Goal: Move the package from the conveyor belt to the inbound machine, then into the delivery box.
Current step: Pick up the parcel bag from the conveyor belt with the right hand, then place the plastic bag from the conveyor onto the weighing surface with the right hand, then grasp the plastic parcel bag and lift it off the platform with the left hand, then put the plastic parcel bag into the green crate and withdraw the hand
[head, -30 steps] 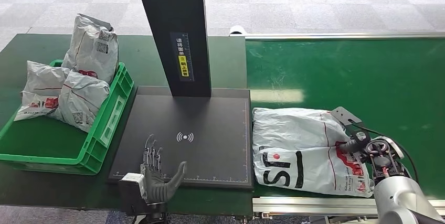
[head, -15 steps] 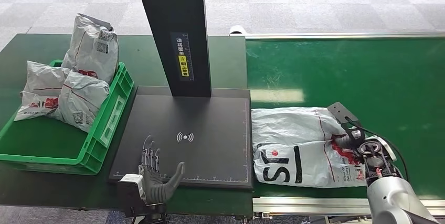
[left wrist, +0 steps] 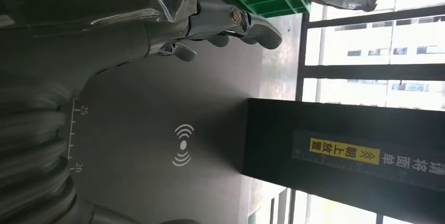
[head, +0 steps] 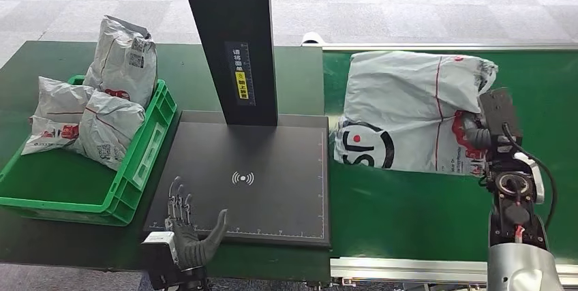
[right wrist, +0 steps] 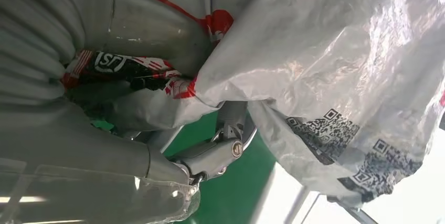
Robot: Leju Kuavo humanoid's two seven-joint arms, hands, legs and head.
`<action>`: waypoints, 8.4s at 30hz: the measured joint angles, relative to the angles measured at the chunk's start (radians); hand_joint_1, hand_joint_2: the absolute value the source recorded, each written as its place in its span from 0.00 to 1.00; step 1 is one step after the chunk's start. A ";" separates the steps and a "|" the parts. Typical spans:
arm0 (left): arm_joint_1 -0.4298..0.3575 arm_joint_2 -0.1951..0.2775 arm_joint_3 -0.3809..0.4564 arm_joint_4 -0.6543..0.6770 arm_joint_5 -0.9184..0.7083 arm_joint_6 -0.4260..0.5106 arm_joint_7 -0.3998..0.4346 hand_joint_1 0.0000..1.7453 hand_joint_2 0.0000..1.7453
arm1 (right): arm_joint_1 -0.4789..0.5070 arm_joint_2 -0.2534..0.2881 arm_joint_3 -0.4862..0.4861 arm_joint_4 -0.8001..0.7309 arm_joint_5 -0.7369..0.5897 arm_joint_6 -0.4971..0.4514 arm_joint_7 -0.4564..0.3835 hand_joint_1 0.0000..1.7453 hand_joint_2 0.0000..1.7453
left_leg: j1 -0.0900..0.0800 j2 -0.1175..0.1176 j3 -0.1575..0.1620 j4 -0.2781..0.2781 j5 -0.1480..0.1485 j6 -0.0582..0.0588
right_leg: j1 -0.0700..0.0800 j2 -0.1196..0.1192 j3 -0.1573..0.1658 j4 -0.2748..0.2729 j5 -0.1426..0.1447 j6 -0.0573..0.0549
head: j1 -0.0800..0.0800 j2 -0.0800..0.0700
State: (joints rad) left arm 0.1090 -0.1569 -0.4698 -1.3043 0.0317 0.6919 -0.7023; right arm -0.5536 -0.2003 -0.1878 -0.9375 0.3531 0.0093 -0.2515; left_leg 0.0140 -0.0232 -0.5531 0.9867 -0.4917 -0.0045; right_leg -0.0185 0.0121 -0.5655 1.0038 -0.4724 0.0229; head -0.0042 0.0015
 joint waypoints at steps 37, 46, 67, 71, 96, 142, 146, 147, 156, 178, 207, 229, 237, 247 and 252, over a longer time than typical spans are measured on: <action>-0.075 -0.036 0.003 0.082 -0.016 0.009 0.000 0.00 1.00 | 0.238 0.237 0.399 -0.164 -0.436 0.312 0.067 1.00 1.00 | 0.003 0.002 0.002 -0.001 0.000 -0.002 | 0.002 0.001 0.002 0.000 -0.002 -0.001 | 0.000 0.000; -0.085 -0.039 0.002 0.103 -0.014 0.010 0.000 0.00 1.00 | 0.200 0.271 0.427 -0.065 -0.442 0.315 0.068 1.00 1.00 | 0.002 0.002 0.002 -0.001 0.000 -0.002 | 0.002 0.001 0.002 0.000 -0.002 -0.001 | 0.000 0.000; -0.094 -0.041 0.001 0.115 -0.014 0.010 0.000 0.00 1.00 | 0.143 0.283 0.435 0.127 -0.445 0.196 0.022 0.79 1.00 | 0.002 0.002 0.002 -0.001 0.000 -0.002 | 0.002 0.001 0.002 0.000 -0.002 -0.001 | 0.000 0.000; -0.090 -0.042 0.006 0.114 -0.030 0.010 0.000 0.00 1.00 | 0.143 0.282 0.435 0.132 -0.432 0.141 0.012 0.00 1.00 | 0.002 0.002 0.002 -0.001 0.000 -0.002 | 0.002 0.001 0.002 0.000 -0.002 -0.001 | 0.000 0.000; -0.207 0.069 0.356 -0.217 -0.513 0.011 0.000 0.00 1.00 | 0.627 0.273 0.259 -0.453 -0.238 -0.177 -0.108 0.00 1.00 | 0.003 0.005 0.002 -0.001 0.000 -0.003 | 0.002 0.002 0.001 0.000 -0.001 -0.003 | 0.000 0.000; -0.721 0.022 -0.180 0.654 -0.754 -0.851 0.370 0.00 1.00 | 0.640 0.351 0.246 -0.631 -0.112 -0.079 -0.198 0.00 1.00 | 0.003 0.006 0.002 -0.001 0.001 -0.003 | 0.003 0.005 0.001 0.000 0.001 -0.004 | 0.000 0.000; -0.732 0.011 -0.190 0.681 -0.756 -0.849 0.370 0.00 1.00 | 0.639 0.351 0.248 -0.626 -0.112 -0.079 -0.198 0.00 1.00 | 0.003 0.006 0.003 -0.001 0.001 -0.003 | 0.002 0.004 0.002 0.000 0.001 -0.004 | 0.000 0.000; -0.734 0.010 -0.192 0.686 -0.756 -0.849 0.370 0.00 1.00 | 0.639 0.351 0.248 -0.626 -0.112 -0.079 -0.198 0.00 1.00 | 0.003 0.006 0.003 -0.001 0.001 -0.003 | 0.002 0.004 0.002 0.000 0.001 -0.004 | 0.000 0.000; -0.742 0.002 -0.197 0.708 -0.756 -0.849 0.370 0.00 1.00 | 0.638 0.351 0.249 -0.623 -0.112 -0.079 -0.198 0.00 1.00 | 0.003 0.006 0.003 -0.001 0.001 -0.003 | 0.002 0.004 0.002 0.000 0.001 -0.004 | 0.000 0.000; -0.801 -0.039 -0.236 0.844 -0.811 -0.746 0.413 1.00 1.00 | 0.619 0.345 0.270 -0.552 -0.131 -0.141 -0.197 0.00 1.00 | 0.003 0.001 0.015 -0.001 0.001 -0.003 | 0.003 0.000 0.015 0.000 0.000 -0.004 | 0.000 0.000; -0.508 0.239 0.399 -0.210 -0.292 -0.004 0.128 1.00 1.00 | 0.715 0.353 0.205 -0.627 -0.261 -0.192 -0.246 0.00 1.00 | 0.004 0.007 0.002 -0.001 0.002 -0.005 | 0.004 0.006 0.000 0.001 0.000 -0.005 | 0.000 0.000; -0.699 0.299 0.728 0.186 -0.481 0.006 0.191 1.00 1.00 | 0.720 0.357 0.204 -0.634 -0.294 -0.181 -0.253 0.00 1.00 | 0.005 0.007 0.001 -0.001 0.002 -0.006 | 0.005 0.006 -0.001 0.001 0.001 -0.006 | 0.001 0.000; -0.766 0.328 0.712 0.331 -0.637 -0.157 0.441 1.00 1.00 | 0.717 0.357 0.203 -0.634 -0.287 -0.167 -0.240 0.00 1.00 | 0.005 0.006 0.001 -0.001 0.003 -0.007 | 0.005 0.005 -0.002 0.001 0.001 -0.006 | 0.001 0.000; -0.896 0.431 0.644 0.765 -0.793 -0.436 0.632 0.81 1.00 | 0.688 0.358 0.204 -0.630 -0.245 -0.124 -0.209 0.00 1.00 | 0.006 0.012 0.001 -0.002 0.004 -0.008 | 0.006 0.010 -0.004 0.003 0.004 -0.010 | 0.001 0.000; -0.895 0.445 0.647 0.785 -0.770 -0.463 0.584 0.29 1.00 | 0.675 0.360 0.204 -0.623 -0.232 -0.124 -0.199 0.00 1.00 | 0.006 0.012 0.001 -0.002 0.004 -0.009 | 0.006 0.010 -0.004 0.003 0.004 -0.010 | 0.001 0.000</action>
State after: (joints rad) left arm -0.7856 0.2886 0.1770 -0.5192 -0.7383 0.2292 -0.1186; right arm 0.1215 0.1597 0.0163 -1.5607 0.1214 -0.1144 -0.4510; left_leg 0.0200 -0.0115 -0.5525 0.9852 -0.4874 -0.0130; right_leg -0.0125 0.0219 -0.5696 1.0063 -0.4685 0.0133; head -0.0034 0.0015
